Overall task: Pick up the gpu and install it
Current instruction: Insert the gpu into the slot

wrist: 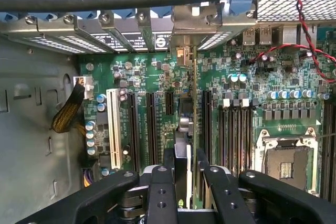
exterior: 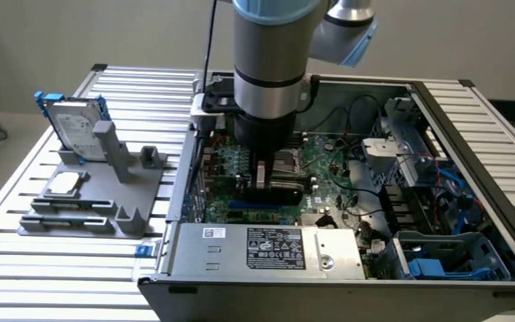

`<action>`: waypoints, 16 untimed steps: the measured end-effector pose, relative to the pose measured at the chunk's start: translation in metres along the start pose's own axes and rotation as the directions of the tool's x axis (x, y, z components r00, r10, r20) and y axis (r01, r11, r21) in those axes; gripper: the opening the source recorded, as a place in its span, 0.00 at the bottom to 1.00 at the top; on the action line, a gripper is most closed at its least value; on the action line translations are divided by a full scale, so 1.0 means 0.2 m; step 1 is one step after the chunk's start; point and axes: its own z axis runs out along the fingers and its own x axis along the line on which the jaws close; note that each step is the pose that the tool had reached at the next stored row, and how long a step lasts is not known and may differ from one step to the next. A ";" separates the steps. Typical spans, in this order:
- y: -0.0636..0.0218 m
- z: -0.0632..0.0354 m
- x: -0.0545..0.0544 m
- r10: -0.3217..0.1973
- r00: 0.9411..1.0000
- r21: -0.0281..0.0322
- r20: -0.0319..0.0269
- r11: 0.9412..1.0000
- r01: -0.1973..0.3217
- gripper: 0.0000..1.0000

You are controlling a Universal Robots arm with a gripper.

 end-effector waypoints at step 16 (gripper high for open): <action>0.002 0.022 0.00 0.021 1.000 -0.009 0.000 1.000 -0.021 0.26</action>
